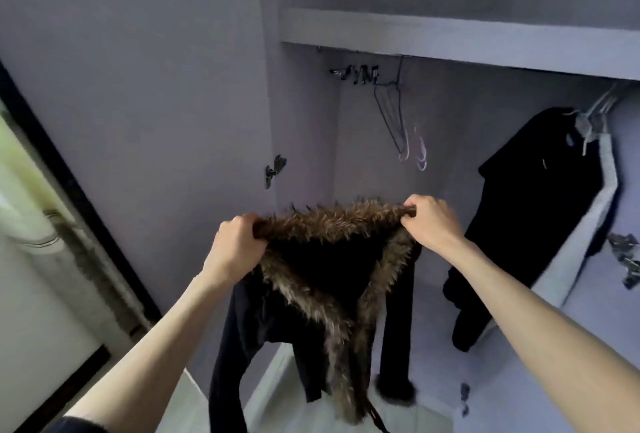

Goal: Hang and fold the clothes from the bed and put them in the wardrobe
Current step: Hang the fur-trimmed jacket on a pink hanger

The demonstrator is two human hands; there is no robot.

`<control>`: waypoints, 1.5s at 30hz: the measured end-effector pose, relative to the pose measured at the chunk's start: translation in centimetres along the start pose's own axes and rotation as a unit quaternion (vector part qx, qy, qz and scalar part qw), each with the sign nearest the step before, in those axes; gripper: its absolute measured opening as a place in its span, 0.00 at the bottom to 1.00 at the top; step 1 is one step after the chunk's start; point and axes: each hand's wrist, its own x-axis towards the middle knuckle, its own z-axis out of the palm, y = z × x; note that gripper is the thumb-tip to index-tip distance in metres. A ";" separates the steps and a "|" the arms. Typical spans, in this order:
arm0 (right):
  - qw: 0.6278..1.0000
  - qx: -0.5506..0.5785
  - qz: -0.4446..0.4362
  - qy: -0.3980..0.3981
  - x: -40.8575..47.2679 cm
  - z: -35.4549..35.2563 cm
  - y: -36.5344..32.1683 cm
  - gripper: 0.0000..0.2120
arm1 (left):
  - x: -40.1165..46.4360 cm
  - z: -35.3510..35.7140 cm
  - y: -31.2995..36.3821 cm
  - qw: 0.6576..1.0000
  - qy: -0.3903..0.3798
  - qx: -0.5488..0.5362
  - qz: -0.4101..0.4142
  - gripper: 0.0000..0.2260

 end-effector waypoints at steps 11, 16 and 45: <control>0.977 0.097 0.150 -0.113 5.3 1.2 7.5 0.12 | 8.2 4.0 6.1 0.994 -0.068 -0.085 0.032 0.06; 0.952 0.218 0.154 -0.151 10.0 1.6 10.6 0.06 | 11.4 6.8 9.2 0.987 -0.083 -0.136 0.020 0.10; 0.852 0.508 0.107 0.061 31.5 0.7 10.7 0.12 | 19.6 12.0 13.1 0.997 -0.044 -0.058 -0.014 0.06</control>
